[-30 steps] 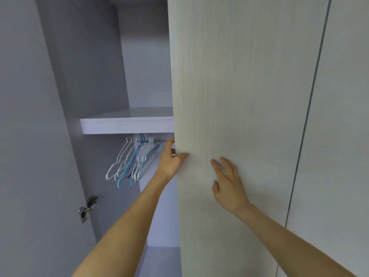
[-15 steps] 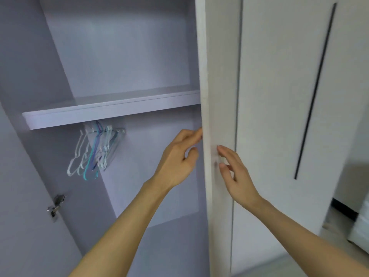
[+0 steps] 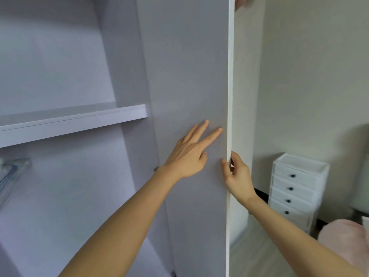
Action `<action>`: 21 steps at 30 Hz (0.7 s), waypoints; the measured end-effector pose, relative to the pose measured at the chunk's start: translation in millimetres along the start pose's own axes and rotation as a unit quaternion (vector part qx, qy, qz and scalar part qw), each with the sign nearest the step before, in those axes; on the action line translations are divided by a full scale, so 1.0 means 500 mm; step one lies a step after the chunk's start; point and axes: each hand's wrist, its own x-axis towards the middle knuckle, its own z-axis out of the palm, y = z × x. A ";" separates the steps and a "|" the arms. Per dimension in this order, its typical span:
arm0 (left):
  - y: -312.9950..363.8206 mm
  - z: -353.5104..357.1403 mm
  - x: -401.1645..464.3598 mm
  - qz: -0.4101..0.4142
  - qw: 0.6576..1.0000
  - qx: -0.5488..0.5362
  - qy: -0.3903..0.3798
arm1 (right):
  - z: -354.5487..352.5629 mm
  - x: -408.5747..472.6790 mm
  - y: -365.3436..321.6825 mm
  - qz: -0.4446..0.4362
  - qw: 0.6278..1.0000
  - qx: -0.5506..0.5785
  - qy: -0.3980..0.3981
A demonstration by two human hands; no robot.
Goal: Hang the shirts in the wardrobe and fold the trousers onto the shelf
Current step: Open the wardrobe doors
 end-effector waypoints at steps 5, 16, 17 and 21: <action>0.009 0.046 0.074 0.004 1.000 0.007 -0.006 | -0.047 0.053 0.034 0.005 0.996 -0.084 0.023; -0.035 0.028 -0.031 -0.115 0.989 -0.028 0.086 | 0.016 -0.014 -0.031 -0.215 0.946 -0.208 0.122; -0.047 0.020 -0.061 -0.142 0.985 -0.021 0.094 | 0.037 -0.024 -0.043 -0.239 0.943 -0.209 0.097; -0.111 -0.012 -0.225 -0.250 0.963 0.005 0.104 | 0.162 -0.076 -0.071 -0.187 0.962 -0.166 -0.108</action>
